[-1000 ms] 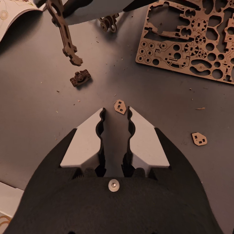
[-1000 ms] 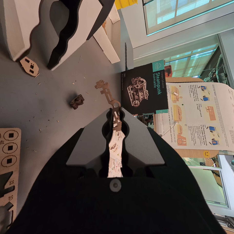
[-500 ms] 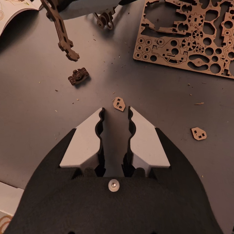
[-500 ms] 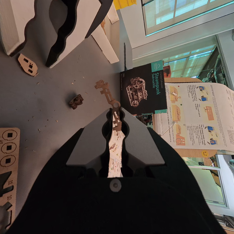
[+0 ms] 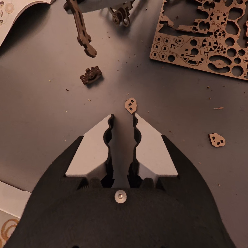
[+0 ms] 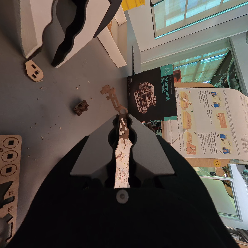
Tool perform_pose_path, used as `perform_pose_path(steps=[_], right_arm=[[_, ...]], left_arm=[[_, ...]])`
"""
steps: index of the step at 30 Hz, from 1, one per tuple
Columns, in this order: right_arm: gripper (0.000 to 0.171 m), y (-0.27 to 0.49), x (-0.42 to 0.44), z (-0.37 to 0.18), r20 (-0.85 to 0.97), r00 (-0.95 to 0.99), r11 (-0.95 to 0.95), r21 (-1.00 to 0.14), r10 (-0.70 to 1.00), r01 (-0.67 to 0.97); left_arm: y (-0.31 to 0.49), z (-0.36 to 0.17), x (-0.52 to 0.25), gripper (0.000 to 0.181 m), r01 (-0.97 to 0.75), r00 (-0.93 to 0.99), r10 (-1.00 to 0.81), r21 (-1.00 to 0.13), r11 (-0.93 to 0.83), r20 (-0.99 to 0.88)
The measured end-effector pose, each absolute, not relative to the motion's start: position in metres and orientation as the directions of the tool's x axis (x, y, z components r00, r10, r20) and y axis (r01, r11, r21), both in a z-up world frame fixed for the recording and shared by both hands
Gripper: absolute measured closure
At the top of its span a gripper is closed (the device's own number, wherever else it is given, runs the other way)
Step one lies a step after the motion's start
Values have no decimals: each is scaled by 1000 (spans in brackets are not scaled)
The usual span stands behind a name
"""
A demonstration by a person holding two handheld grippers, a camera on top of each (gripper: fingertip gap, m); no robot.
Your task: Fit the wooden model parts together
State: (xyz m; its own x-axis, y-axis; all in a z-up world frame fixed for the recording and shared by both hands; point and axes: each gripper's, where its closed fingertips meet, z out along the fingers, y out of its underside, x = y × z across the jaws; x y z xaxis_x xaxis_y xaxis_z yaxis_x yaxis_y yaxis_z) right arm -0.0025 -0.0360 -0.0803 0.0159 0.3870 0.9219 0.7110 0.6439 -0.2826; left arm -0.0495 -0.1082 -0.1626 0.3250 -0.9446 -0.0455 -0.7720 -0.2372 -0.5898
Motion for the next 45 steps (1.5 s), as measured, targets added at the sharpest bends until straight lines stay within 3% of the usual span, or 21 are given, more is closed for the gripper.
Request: perform_pose_path(steps=[1,26,36,45], right_arm=[[162,-36,-2,-80,922,16,644,-282,386,711],[162,-37,-2,-81,922,7,647,-278,388,710],[162,-40,-4,-81,922,4,658,-280,387,699],[162,-40,-4,-80,923,5,658,-279,385,700]], left_arm=[[-108,-163,-49,155,-771,325,-945,-591,-236,-47],[-84,-158,-67,152,-741,439,-893,-600,-301,-95],[-119,-144,-38,147,-698,267,-963,-682,-219,35],[-114,-150,-35,140,-702,279,-960,-678,-220,22]])
